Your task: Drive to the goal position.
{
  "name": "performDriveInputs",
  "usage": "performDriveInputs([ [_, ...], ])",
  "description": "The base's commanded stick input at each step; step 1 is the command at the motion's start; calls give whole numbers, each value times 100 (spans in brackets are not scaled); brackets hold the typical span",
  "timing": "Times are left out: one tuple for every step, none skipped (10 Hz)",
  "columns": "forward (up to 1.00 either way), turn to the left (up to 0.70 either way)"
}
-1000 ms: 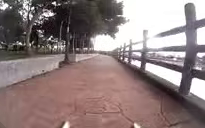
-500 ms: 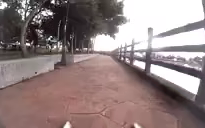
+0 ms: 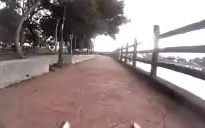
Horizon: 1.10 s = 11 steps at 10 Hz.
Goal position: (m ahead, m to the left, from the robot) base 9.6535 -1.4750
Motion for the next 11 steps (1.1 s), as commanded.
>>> performDriveInputs([
  [70, 0],
  [70, 0],
  [70, 0],
  [70, 0],
  [70, 0],
  [70, 0],
  [70, 0],
  [70, 0],
  [70, 0],
  [70, 0],
  [70, 0],
])
